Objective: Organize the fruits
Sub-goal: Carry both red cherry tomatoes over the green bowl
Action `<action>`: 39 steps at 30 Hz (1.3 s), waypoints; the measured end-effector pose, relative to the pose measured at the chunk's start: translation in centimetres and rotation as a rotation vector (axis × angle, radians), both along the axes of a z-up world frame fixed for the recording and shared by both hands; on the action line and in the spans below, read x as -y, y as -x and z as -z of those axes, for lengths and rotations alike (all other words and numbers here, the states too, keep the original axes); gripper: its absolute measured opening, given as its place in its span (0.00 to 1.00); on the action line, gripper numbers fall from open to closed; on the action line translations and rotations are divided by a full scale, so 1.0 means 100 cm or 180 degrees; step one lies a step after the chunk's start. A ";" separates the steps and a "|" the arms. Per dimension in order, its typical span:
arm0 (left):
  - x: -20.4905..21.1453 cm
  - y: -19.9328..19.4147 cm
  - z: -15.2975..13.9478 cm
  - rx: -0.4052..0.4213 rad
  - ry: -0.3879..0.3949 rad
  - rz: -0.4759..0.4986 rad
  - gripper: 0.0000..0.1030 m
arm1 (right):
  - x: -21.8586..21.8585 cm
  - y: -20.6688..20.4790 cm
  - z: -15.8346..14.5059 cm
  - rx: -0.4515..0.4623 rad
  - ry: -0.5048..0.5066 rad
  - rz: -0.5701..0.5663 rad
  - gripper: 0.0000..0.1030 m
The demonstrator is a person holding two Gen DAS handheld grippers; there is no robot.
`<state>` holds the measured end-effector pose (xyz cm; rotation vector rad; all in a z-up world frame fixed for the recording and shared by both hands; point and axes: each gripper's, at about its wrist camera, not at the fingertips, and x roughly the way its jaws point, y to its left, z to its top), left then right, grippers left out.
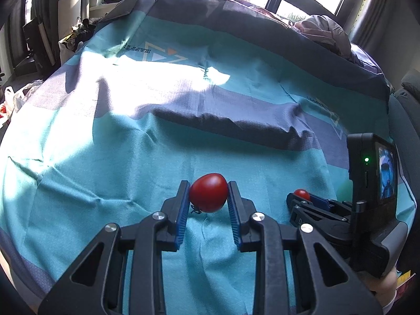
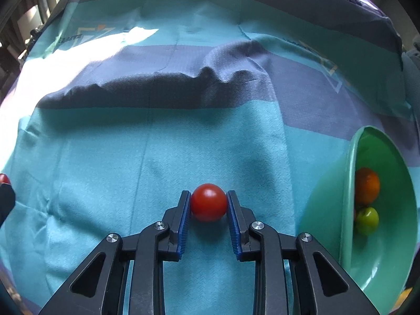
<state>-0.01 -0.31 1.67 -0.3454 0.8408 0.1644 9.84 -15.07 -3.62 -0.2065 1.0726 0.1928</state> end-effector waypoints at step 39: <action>0.164 -0.022 -0.054 0.0411 -0.0261 0.1099 0.27 | 0.165 0.072 -0.113 0.0926 -0.1732 0.0526 0.27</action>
